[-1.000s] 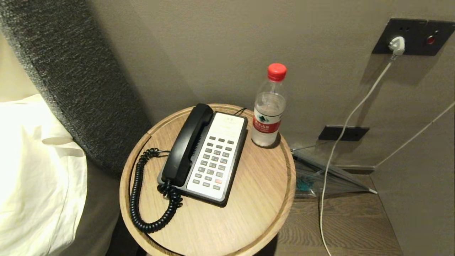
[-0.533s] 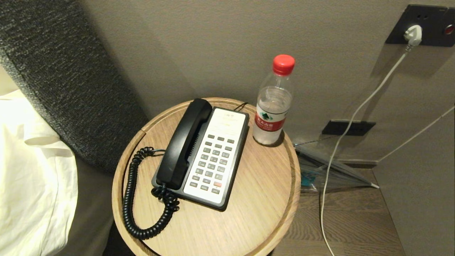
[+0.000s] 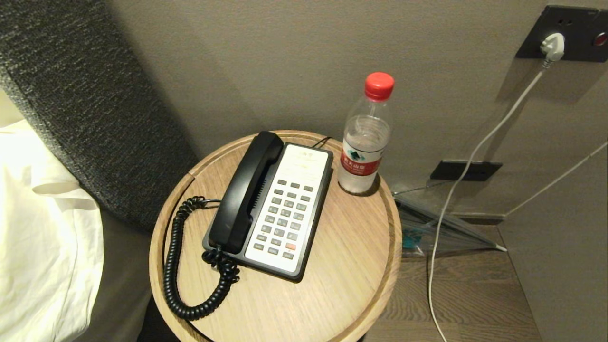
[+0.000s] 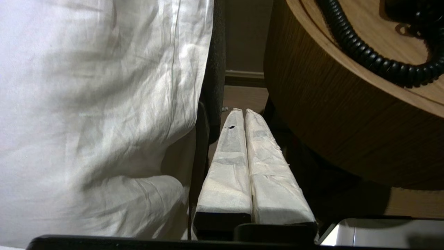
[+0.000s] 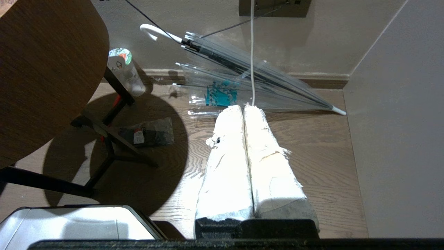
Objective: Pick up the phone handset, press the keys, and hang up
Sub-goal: Pick up the desk phone handset
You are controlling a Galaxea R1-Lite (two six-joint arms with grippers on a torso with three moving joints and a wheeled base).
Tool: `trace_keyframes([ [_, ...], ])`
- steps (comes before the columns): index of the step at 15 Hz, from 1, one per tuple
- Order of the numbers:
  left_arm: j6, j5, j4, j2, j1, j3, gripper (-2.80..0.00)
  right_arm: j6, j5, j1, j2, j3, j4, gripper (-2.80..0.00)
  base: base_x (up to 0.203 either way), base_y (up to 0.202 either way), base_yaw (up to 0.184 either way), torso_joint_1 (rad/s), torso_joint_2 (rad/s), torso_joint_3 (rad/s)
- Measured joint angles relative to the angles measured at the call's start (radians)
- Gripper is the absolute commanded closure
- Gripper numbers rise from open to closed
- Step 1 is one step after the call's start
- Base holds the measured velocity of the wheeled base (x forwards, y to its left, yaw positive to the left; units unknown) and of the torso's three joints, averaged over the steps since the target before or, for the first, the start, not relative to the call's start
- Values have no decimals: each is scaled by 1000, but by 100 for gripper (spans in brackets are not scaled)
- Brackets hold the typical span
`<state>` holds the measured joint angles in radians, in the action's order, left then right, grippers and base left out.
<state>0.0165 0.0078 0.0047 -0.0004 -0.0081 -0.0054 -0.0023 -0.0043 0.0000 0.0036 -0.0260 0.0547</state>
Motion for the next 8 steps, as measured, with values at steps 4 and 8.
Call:
trace_keyframes([
  [4, -10, -61, 105, 45, 0, -230, 0, 0, 0, 0, 0, -1, 0, 0, 0, 0, 0, 0, 0, 0],
  [8, -53, -244, 360, 330, -7, -761, 0, 0, 0, 0, 0, -1, 0, 0, 0, 0, 0, 0, 0, 0],
])
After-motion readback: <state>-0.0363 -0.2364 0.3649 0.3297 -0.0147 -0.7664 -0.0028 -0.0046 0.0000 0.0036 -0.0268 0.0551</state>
